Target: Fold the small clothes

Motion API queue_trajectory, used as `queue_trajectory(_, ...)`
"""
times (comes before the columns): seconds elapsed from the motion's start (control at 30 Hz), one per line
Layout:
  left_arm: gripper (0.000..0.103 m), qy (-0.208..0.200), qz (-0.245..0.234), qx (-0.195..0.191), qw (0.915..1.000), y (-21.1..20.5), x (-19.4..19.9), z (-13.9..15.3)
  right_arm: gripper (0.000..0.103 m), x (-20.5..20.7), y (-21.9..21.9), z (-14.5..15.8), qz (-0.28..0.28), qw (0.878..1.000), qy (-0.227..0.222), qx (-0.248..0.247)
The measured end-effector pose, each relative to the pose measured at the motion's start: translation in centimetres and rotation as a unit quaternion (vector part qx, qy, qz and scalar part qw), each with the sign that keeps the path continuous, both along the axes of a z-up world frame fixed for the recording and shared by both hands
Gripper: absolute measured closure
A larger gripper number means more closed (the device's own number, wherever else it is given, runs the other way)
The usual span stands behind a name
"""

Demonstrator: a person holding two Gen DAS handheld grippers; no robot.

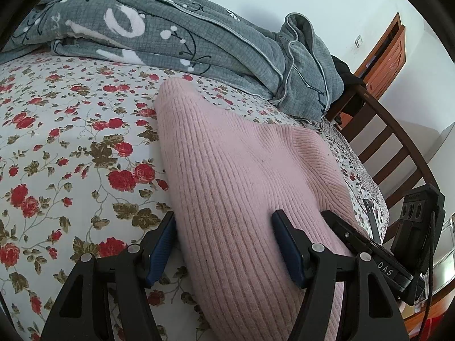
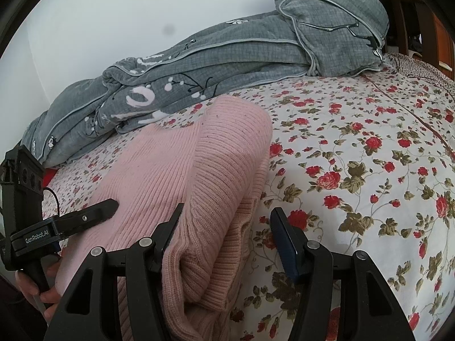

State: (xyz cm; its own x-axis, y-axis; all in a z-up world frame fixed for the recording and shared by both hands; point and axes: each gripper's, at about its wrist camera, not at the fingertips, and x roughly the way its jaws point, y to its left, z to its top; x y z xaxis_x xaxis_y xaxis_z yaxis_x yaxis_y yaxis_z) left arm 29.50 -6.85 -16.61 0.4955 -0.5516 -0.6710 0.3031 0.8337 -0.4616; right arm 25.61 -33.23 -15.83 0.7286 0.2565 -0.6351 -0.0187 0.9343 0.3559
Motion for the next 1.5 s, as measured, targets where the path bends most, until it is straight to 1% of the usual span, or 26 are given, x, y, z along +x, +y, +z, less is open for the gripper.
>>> queue_trajectory(0.13,0.038,0.008,0.000,-0.012,0.9999,0.0,0.2,-0.1,0.047,0.0,0.0,0.0,0.001,1.000,0.002,0.007)
queue_trajectory(0.17,0.042,0.010,0.001,-0.017,0.9998,0.1,0.3,-0.1,0.047,0.1,-0.1,-0.1,0.004,1.000,0.003,0.012)
queue_trajectory(0.2,0.044,0.011,0.002,-0.020,0.9997,0.0,0.4,0.0,0.047,0.3,-0.2,-0.1,0.007,1.000,0.005,0.015)
queue_trajectory(0.27,0.052,0.012,0.003,-0.023,0.9997,-0.1,0.5,0.2,0.046,0.6,-0.5,-0.1,0.015,0.999,0.009,0.028)
queue_trajectory(0.37,0.061,0.009,0.005,-0.025,0.9996,-0.1,0.6,0.7,0.046,1.0,-0.9,-0.3,0.019,0.998,0.016,0.051)
queue_trajectory(0.4,0.062,0.009,0.006,-0.027,0.9996,0.0,0.7,0.8,0.048,1.1,-0.9,-0.3,0.023,0.998,0.018,0.056)
queue_trajectory(0.43,0.063,0.011,0.007,-0.030,0.9995,0.1,0.8,0.8,0.060,1.2,-0.9,-0.2,0.030,0.997,0.018,0.062)
queue_trajectory(0.47,0.065,0.013,0.009,-0.035,0.9993,0.2,0.8,0.9,0.064,1.3,-0.9,-0.1,0.040,0.996,0.018,0.074)
queue_trajectory(0.53,0.066,0.012,0.010,-0.041,0.9990,0.4,0.8,1.1,0.069,1.3,-0.9,0.2,0.036,0.996,0.012,0.080)
queue_trajectory(0.67,0.068,0.002,0.012,-0.046,0.9989,1.2,0.6,2.5,0.075,0.7,-0.1,1.5,0.022,0.997,-0.017,0.074)
queue_trajectory(0.73,0.068,-0.008,0.021,-0.053,0.9983,2.7,0.5,3.4,0.077,0.6,0.4,2.3,0.024,0.996,-0.029,0.080)
queue_trajectory(0.8,0.068,-0.015,0.026,-0.059,0.9978,4.3,0.6,4.2,0.080,0.8,1.5,3.0,0.032,0.994,-0.036,0.096)
queue_trajectory(0.87,0.068,-0.019,0.030,-0.065,0.9973,6.2,0.8,4.9,0.081,1.1,3.2,4.0,0.046,0.992,-0.048,0.106)
queue_trajectory(1.0,0.068,-0.038,0.046,-0.051,0.9969,10.0,0.8,5.6,0.081,1.7,7.8,6.7,0.076,0.990,-0.078,0.089)
queue_trajectory(1.13,0.068,-0.043,0.064,-0.049,0.9958,13.5,1.3,6.2,0.081,2.7,11.3,7.6,0.099,0.988,-0.075,0.089)
queue_trajectory(1.27,0.068,-0.064,0.079,-0.014,0.9948,15.4,2.6,7.2,0.081,4.9,14.4,8.9,0.118,0.986,-0.069,0.092)
queue_trajectory(1.33,0.068,-0.069,0.083,-0.010,0.9942,16.3,3.5,7.2,0.081,6.4,15.5,9.7,0.124,0.986,-0.071,0.085)
queue_trajectory(1.4,0.068,-0.052,0.091,-0.016,0.9944,17.2,4.2,6.1,0.081,7.5,16.4,9.9,0.129,0.987,-0.067,0.074)
queue_trajectory(1.43,0.067,-0.043,0.093,-0.011,0.9947,17.4,4.4,5.5,0.080,7.9,16.8,9.6,0.133,0.987,-0.061,0.067)
queue_trajectory(1.47,0.066,-0.033,0.096,0.004,0.9948,17.3,4.6,4.8,0.080,8.2,17.0,8.9,0.135,0.988,-0.053,0.061)
queue_trajectory(1.5,0.066,-0.021,0.099,0.027,0.9945,17.0,4.9,4.0,0.080,8.7,17.4,7.8,0.137,0.989,-0.037,0.052)
